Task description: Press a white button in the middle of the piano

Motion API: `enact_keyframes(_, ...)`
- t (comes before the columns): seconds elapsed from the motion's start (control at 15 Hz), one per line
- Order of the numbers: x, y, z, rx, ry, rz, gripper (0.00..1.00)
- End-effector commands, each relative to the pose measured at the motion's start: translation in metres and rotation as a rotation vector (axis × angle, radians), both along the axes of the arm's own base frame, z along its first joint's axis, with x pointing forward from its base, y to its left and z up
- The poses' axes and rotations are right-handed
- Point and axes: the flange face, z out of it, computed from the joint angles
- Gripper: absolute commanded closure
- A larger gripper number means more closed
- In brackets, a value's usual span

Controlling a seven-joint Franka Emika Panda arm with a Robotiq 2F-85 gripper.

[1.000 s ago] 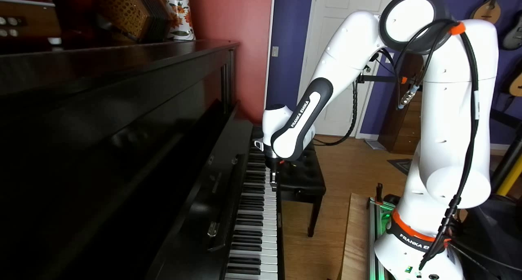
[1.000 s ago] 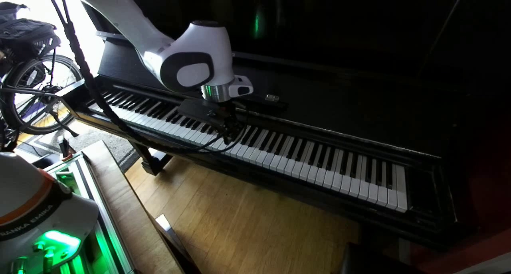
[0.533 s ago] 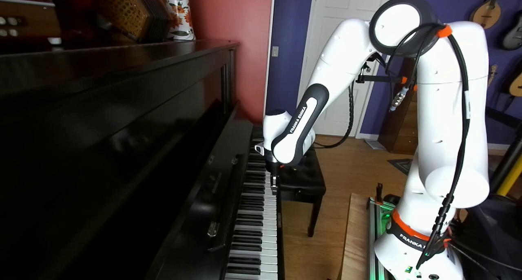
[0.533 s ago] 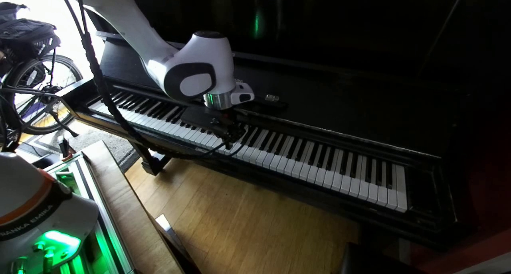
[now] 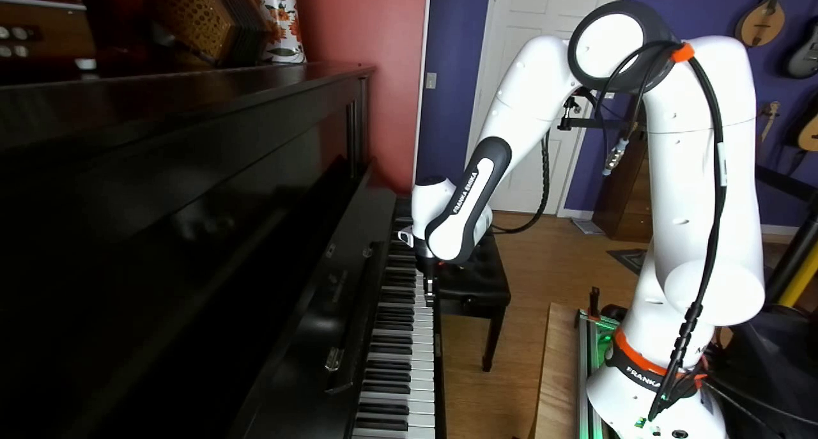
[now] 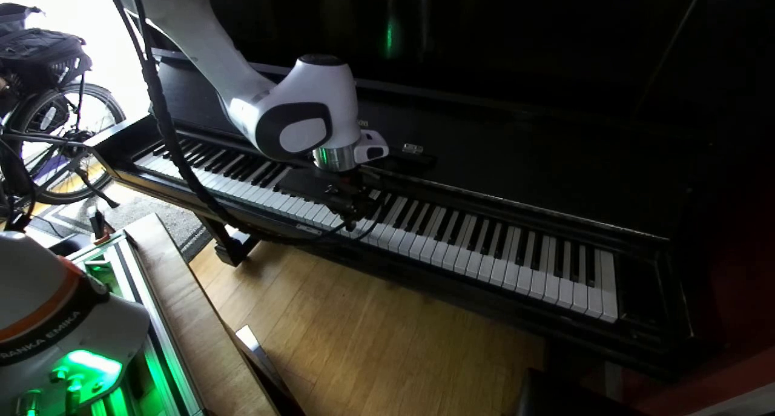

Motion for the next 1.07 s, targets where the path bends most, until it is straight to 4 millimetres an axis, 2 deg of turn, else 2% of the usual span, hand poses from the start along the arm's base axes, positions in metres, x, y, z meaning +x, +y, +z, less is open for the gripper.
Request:
enact_keyframes(0.0,0.003,-0.005,-0.007,-0.005,-0.013,0.022,1.00)
enact_keyframes(1.0,0.001,-0.008,-0.020,-0.005,-0.004,0.029,1.00)
